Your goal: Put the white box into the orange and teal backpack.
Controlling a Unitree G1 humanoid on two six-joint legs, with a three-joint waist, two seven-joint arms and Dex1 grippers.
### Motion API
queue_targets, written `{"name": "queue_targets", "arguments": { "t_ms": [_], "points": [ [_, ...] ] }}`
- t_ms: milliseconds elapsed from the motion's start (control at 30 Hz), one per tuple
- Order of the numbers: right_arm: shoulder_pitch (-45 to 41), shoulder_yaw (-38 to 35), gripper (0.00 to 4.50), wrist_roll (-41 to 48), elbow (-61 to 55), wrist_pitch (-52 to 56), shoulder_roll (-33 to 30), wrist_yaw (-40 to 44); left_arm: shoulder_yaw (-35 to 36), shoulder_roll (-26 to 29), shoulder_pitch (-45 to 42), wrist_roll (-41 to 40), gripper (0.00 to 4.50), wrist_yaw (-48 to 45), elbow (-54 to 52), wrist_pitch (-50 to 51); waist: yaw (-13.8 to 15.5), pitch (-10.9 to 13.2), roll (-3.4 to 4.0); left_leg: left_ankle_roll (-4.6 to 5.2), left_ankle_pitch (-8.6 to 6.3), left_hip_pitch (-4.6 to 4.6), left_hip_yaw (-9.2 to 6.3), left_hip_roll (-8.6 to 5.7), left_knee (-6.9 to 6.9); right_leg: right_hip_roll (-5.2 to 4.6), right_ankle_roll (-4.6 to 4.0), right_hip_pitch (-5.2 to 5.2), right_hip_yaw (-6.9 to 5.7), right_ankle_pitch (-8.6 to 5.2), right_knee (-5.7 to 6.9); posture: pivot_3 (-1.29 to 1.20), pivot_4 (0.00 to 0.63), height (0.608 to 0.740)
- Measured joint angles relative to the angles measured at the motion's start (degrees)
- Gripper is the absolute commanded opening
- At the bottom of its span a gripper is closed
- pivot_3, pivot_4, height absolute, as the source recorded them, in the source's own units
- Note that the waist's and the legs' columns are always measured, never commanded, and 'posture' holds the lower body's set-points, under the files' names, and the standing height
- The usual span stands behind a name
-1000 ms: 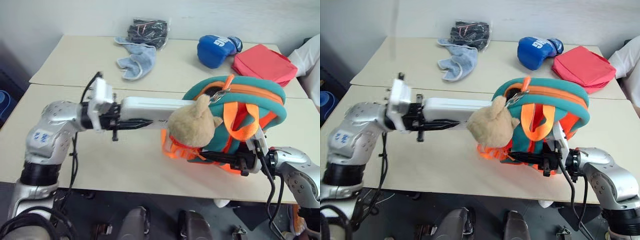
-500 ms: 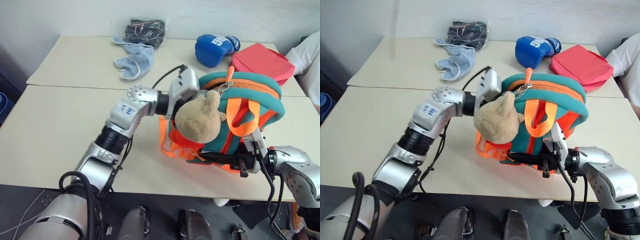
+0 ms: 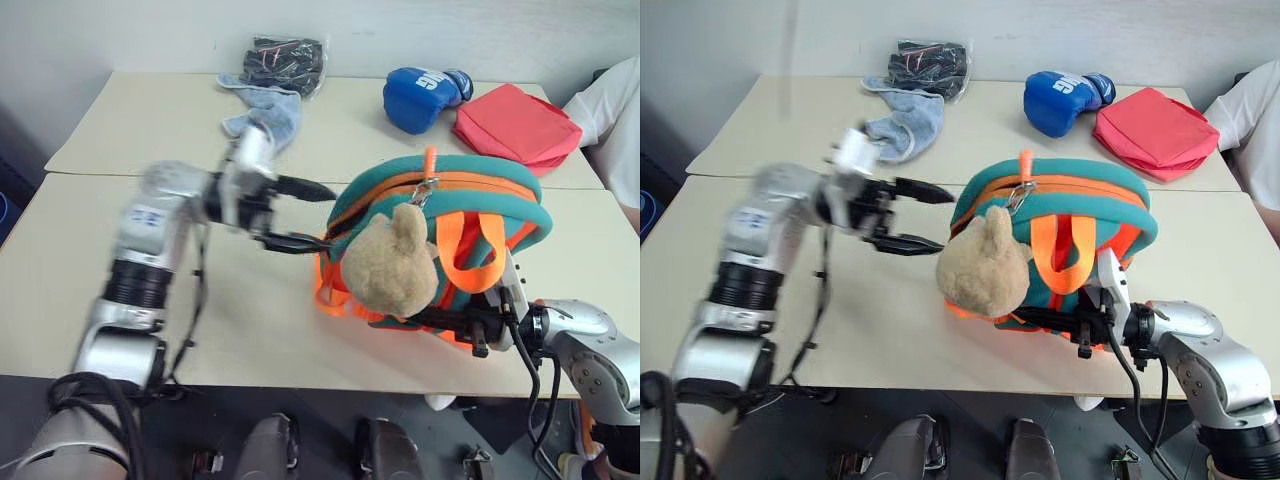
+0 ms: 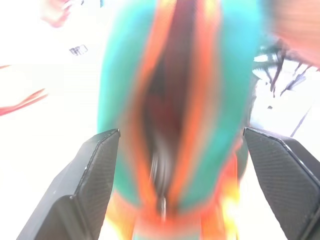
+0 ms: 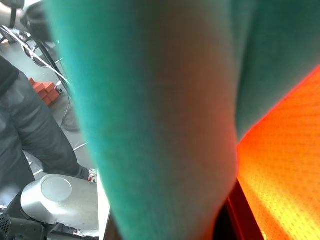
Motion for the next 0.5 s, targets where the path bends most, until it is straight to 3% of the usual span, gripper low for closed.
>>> {"name": "queue_targets", "arguments": {
  "t_ms": [167,333,500],
  "points": [
    [-1.08,0.27,0.10,-1.25,0.71,-1.45,0.59,0.03,1.43,0.23,6.09,-1.62,4.08,0.16,-7.42,-0.85,0.72,0.01,-0.03,0.24,-0.14,-0.12,-0.02,-0.09,0.21,-0.13,0.07,0.03,0.03,0.04,-0.02,0.00,0.150,0.740],
    [-2.94,1.92,0.10,-2.32,2.71,-2.20,1.45,0.16,5.09,-3.23,11.07,-7.04,4.08,9.74,-24.49,2.09,0.46,0.01,-0.02,0.22,-0.13,-0.07,-0.01,-0.06,0.18,-0.12,0.11,0.05,0.07,0.06,-0.02,0.00,0.150,0.740],
    [-4.87,2.56,0.10,-2.60,4.56,-2.16,2.48,0.25,5.15,-4.50,13.11,-8.83,4.08,15.98,-33.52,3.20,0.32,0.01,-0.02,0.15,-0.09,0.02,0.03,-0.05,0.13,-0.06,0.11,0.06,0.10,0.06,0.03,0.00,0.150,0.740]
  ]
}}
